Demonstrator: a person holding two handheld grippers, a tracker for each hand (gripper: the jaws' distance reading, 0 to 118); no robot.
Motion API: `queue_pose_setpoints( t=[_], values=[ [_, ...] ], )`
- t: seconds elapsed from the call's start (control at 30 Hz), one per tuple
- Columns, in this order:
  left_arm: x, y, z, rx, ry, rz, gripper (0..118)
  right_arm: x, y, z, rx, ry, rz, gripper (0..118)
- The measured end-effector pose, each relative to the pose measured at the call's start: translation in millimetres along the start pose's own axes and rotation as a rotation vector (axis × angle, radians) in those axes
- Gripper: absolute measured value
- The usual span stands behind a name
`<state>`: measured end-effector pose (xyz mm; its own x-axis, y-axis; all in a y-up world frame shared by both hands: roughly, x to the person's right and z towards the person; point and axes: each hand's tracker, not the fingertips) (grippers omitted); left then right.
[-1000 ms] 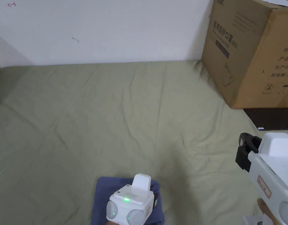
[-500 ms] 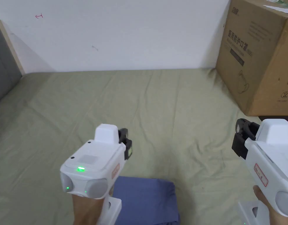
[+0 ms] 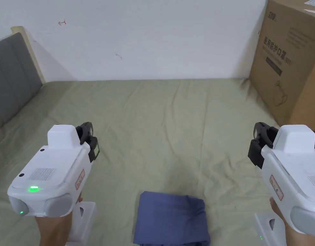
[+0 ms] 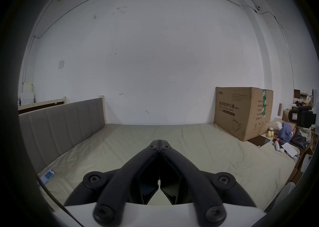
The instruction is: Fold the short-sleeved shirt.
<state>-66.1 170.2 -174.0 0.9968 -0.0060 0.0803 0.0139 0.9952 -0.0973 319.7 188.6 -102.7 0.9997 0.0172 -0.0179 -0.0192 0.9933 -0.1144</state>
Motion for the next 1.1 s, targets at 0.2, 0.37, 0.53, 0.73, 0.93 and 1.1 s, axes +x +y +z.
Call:
queue_pose_setpoints(
  t=[0.2,0.37,0.53,0.73,0.93,1.1],
  values=[
    [-5.3,-3.7,6.5,-0.012,0.019,0.014,0,-9.8,-9.0,-10.2,-0.022,0.028,-0.001,0],
    [-8.2,-9.0,9.6,-0.036,0.017,0.027,0,-29.0,-48.7,-37.2,-0.109,0.083,-0.013,0],
    [-16.4,-18.1,6.0,-0.065,0.014,0.022,0,-55.3,-116.2,-65.8,-0.259,0.128,-0.010,0],
    [-21.1,-25.4,0.4,-0.101,0.016,0.020,0,-83.0,-190.3,-90.7,-0.437,0.161,0.035,0],
    [-23.3,-36.8,-10.3,-0.150,0.014,0.039,0,-100.4,-252.3,-102.4,-0.695,0.138,0.072,0],
    [-26.3,-60.9,-29.9,-0.274,-0.039,0.112,0,-104.8,-260.1,-96.8,-0.612,0.124,0.109,0]
  ],
)
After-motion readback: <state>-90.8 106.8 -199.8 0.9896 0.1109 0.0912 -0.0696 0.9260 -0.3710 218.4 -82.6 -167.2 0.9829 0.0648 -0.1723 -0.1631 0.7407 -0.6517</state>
